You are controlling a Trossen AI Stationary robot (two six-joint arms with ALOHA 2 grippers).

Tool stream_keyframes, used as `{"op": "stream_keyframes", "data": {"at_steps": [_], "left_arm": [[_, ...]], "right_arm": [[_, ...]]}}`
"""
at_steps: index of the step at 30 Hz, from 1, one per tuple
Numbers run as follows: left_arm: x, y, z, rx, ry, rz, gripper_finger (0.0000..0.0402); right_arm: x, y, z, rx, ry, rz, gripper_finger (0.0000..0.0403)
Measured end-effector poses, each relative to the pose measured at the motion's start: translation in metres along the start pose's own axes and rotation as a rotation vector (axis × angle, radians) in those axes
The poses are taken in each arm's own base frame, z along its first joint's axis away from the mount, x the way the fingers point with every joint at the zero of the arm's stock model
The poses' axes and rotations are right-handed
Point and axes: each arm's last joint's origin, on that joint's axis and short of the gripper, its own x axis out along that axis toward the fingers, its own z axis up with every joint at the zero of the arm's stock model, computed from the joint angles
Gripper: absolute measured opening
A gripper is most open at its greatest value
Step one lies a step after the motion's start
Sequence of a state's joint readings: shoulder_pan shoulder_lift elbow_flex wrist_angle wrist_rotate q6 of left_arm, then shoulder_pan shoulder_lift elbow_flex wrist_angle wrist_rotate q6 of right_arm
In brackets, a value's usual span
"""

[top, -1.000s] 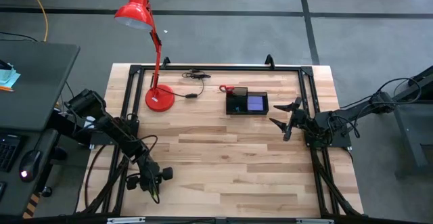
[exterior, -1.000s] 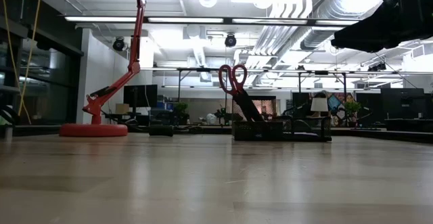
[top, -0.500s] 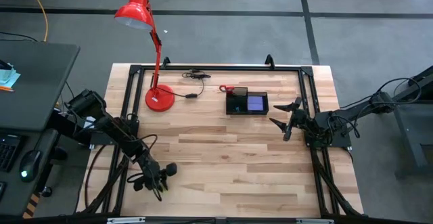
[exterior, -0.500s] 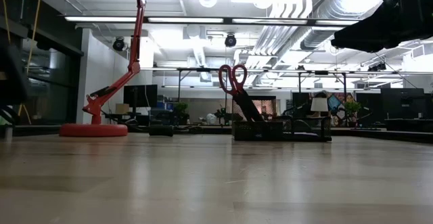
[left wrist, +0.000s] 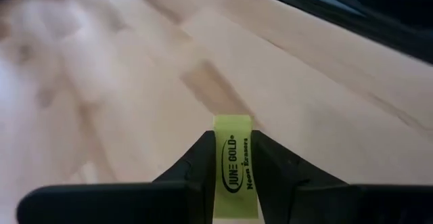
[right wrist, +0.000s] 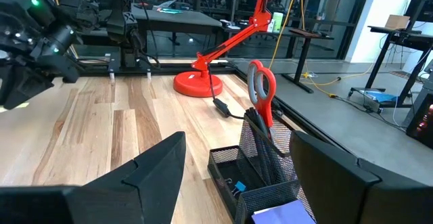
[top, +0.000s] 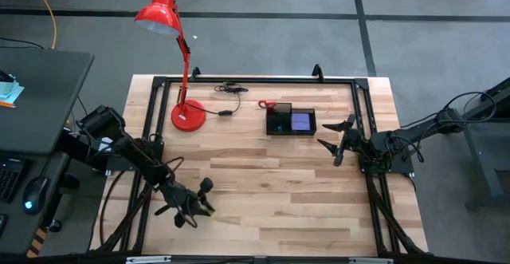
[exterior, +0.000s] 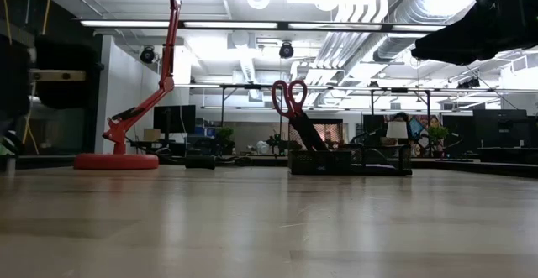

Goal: Pick and place office supplies into organizer
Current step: Put the light green eraser into the black desk organizer

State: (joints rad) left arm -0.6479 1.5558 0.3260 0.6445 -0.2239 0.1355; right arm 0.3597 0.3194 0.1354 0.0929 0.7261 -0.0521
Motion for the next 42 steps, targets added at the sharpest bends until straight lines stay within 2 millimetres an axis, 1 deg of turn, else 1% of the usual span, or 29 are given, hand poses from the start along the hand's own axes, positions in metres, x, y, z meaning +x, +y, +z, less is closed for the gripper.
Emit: {"op": "stream_keyframes", "data": {"at_steps": [4, 10, 14, 25, 34, 37, 42], "left_arm": [[0.0, 0.004, 0.005, -0.083, -0.045, 0.122, 0.0063], [-0.002, 0.011, 0.015, -0.131, -0.127, 0.297, 0.0063], [-0.004, 0.013, 0.02, -0.141, -0.171, 0.362, 0.0062], [-0.006, 0.017, 0.023, -0.186, -0.197, 0.498, 0.0068], [-0.012, 0.023, 0.035, -0.276, -0.318, 0.603, 0.0063], [-0.016, 0.033, 0.04, -0.318, -0.362, 0.63, 0.0063], [-0.017, 0.056, 0.04, -0.51, -0.455, 0.694, 0.0063]], "right_arm": [[0.0, 0.0, 0.0, 0.0, 0.0, 0.0, 0.0259], [0.0, 0.0, 0.0, 0.0, 0.0, 0.0, 0.0259], [0.0, 0.0, 0.0, 0.0, 0.0, 0.0, 0.0259], [0.0, 0.0, 0.0, 0.0, 0.0, 0.0, 0.0259], [0.0, 0.0, 0.0, 0.0, 0.0, 0.0, 0.0259], [0.0, 0.0, 0.0, 0.0, 0.0, 0.0, 0.0259], [0.0, 0.0, 0.0, 0.0, 0.0, 0.0, 0.0259]]}}
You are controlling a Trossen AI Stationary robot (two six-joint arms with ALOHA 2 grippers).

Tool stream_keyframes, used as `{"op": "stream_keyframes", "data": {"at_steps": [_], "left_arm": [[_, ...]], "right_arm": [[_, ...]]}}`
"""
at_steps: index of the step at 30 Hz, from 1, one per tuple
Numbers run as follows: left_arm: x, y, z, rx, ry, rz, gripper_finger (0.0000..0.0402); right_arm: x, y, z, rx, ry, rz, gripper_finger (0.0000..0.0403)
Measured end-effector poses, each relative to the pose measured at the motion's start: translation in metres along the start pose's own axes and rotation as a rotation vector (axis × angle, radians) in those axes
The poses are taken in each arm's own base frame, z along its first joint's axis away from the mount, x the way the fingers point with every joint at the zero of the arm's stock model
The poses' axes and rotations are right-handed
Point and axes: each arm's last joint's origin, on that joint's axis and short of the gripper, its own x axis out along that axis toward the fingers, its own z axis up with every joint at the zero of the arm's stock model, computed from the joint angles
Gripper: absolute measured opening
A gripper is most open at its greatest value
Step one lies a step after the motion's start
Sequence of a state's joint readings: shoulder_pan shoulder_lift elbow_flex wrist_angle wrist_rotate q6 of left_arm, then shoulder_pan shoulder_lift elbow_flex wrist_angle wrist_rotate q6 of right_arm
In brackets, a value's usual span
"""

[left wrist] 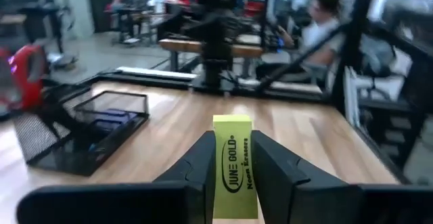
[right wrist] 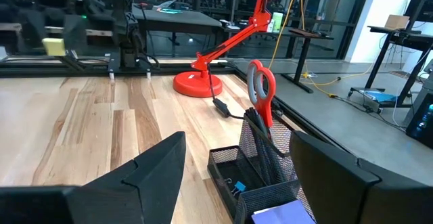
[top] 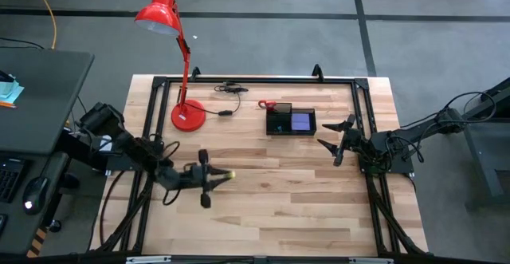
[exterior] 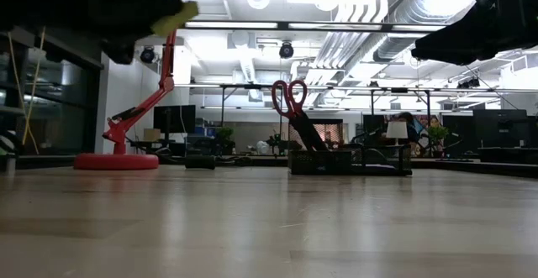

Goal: Pick and place office supplies into organizer
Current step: Put the light green eraser into the black desk organizer

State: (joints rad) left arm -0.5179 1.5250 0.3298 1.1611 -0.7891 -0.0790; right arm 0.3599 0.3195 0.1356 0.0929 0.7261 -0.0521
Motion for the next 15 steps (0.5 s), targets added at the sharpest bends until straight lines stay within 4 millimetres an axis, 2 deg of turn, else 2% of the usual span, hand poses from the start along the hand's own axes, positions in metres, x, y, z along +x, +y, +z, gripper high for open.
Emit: {"op": "stream_keyframes", "data": {"at_steps": [8, 15], "left_arm": [[0.027, 0.036, 0.002, -0.285, -0.021, 0.124, 0.0063], [0.041, 0.056, 0.003, -0.321, 0.005, 0.031, 0.0062]], "right_arm": [[0.0, 0.0, 0.0, -0.001, 0.001, 0.0, 0.0259], [0.0, 0.0, 0.0, -0.001, 0.001, 0.0, 0.0259]]}}
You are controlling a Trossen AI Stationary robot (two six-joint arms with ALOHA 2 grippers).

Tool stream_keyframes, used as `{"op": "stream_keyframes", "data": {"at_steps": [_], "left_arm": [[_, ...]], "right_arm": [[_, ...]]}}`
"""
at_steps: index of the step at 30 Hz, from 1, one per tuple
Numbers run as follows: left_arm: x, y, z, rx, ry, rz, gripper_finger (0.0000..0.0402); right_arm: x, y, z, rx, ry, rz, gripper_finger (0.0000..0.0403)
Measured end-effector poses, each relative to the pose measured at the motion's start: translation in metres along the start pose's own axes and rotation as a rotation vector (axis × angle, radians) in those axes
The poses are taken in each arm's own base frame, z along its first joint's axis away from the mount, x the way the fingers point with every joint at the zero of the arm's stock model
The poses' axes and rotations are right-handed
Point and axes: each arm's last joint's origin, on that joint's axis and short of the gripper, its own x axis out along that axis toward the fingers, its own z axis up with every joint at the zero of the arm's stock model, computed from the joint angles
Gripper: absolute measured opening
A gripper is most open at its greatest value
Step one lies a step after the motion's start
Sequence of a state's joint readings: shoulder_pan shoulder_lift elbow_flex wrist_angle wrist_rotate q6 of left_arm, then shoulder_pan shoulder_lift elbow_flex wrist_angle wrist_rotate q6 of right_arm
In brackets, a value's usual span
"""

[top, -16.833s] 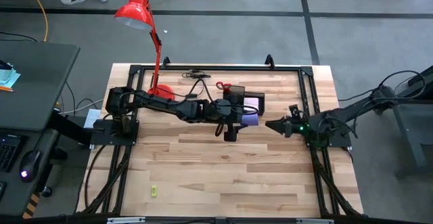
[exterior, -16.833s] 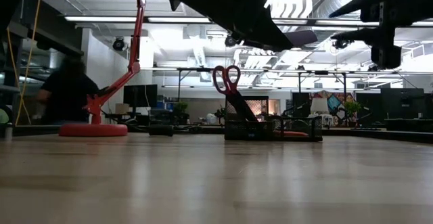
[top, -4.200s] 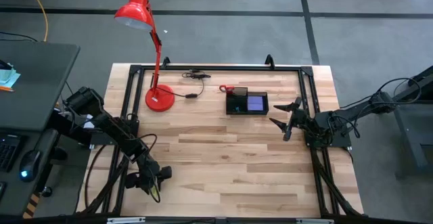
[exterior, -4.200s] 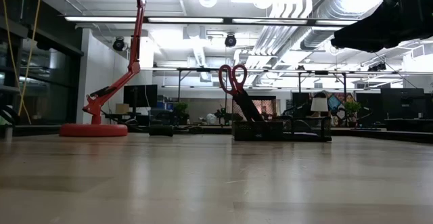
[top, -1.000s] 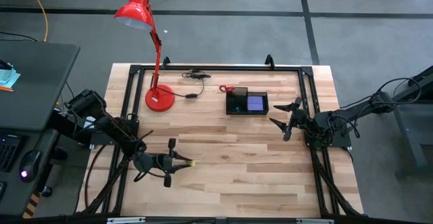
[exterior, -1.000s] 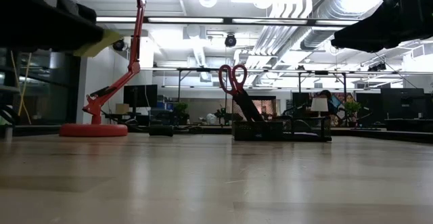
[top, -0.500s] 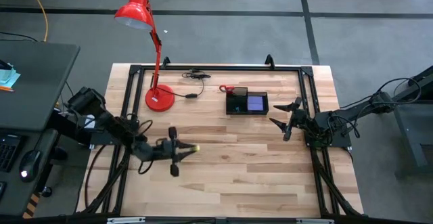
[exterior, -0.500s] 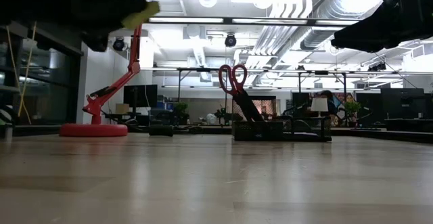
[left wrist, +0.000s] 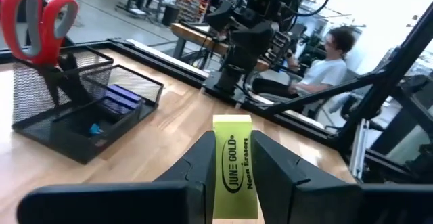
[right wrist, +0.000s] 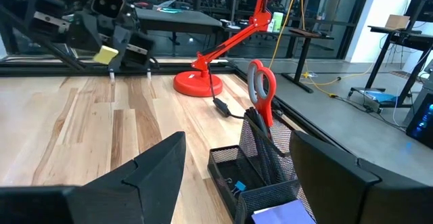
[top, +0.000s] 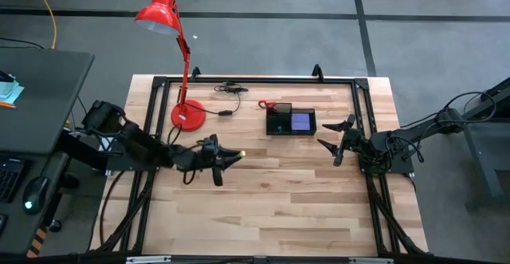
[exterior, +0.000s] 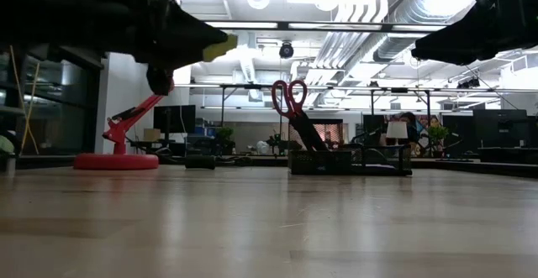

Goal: Pick and place office supplies into organizer
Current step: Put the light green eraser into the black desk organizer

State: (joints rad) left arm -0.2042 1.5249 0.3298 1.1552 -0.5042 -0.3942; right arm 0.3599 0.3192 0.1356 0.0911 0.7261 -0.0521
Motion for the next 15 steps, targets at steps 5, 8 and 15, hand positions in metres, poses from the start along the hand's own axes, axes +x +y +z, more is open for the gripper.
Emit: {"op": "stream_keyframes", "data": {"at_steps": [5, 8, 15], "left_arm": [[0.009, 0.005, 0.008, -0.019, -0.019, -0.008, 0.0062], [0.017, 0.003, 0.016, -0.031, -0.047, -0.003, 0.0062], [0.036, -0.001, 0.032, -0.031, -0.061, 0.031, 0.0062]], "right_arm": [[0.0, 0.0, 0.0, 0.0, 0.0, 0.0, 0.0259], [0.0, 0.0, 0.0, -0.001, 0.001, 0.0, 0.0259], [0.0, 0.0, 0.0, -0.001, 0.001, 0.0, 0.0259]]}}
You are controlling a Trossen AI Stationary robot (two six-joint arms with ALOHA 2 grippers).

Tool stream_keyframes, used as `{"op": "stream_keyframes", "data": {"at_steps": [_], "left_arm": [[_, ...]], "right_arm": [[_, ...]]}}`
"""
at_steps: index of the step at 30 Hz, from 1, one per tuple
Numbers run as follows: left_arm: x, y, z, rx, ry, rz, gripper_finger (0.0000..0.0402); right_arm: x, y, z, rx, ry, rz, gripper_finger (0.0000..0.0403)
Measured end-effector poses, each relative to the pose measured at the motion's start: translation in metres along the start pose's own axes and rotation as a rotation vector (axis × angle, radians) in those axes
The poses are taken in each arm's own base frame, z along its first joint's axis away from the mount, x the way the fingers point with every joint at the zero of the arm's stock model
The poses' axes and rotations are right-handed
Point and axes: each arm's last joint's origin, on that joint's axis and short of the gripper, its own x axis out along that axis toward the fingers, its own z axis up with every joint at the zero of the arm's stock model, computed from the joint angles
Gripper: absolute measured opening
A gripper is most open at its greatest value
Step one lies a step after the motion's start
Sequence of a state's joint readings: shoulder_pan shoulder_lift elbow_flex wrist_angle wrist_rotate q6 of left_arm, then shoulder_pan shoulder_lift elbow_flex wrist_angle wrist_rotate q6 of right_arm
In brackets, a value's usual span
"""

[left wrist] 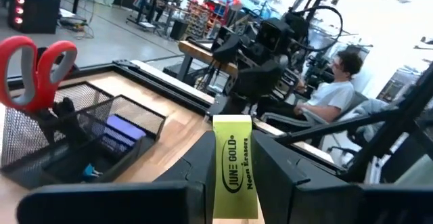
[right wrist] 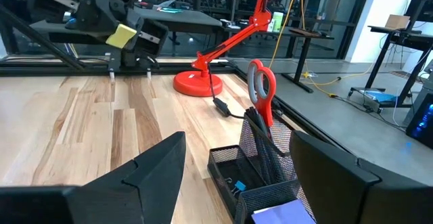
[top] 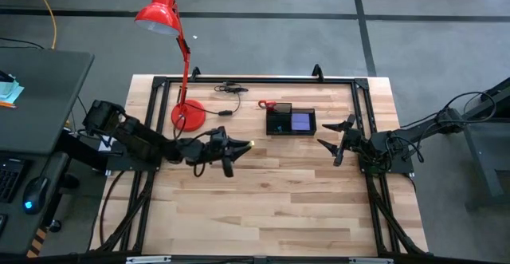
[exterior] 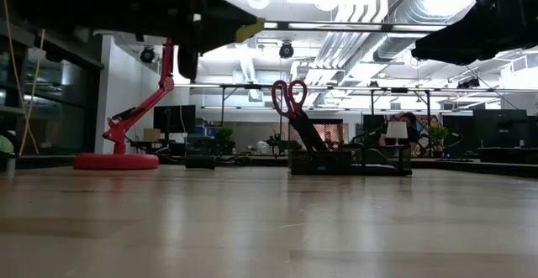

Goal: Pick and place office supplies into organizer
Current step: Put the light green eraser into the black desk organizer

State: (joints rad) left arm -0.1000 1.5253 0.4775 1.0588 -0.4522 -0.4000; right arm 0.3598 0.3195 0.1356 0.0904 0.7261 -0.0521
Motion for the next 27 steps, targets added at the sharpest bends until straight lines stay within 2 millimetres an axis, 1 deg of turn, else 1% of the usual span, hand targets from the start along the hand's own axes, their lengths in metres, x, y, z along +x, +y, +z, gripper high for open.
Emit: {"op": "stream_keyframes", "data": {"at_steps": [5, 7, 13, 18, 24, 27], "left_arm": [[0.014, -0.005, 0.006, 0.026, 0.054, 0.028, 0.0062], [0.019, -0.009, 0.01, 0.033, 0.071, 0.026, 0.0062], [0.031, -0.019, 0.017, 0.07, 0.138, 0.045, 0.0062], [0.034, -0.021, 0.02, 0.097, 0.159, 0.063, 0.0062], [0.034, -0.02, 0.019, 0.182, 0.171, 0.059, 0.0062], [0.036, -0.017, 0.02, 0.208, 0.187, 0.041, 0.0062]], "right_arm": [[0.0, 0.0, 0.0, 0.0, 0.0, 0.0, 0.0259], [0.0, 0.0, 0.0, 0.0, 0.0, 0.0, 0.0259], [0.0, 0.0, 0.0, 0.0, 0.0, 0.0, 0.0259], [0.0, 0.0, 0.0, 0.0, 0.0, 0.0, 0.0259], [0.0, 0.0, 0.0, 0.0, 0.0, 0.0, 0.0259], [0.0, 0.0, 0.0, 0.0, 0.0, 0.0, 0.0259]]}}
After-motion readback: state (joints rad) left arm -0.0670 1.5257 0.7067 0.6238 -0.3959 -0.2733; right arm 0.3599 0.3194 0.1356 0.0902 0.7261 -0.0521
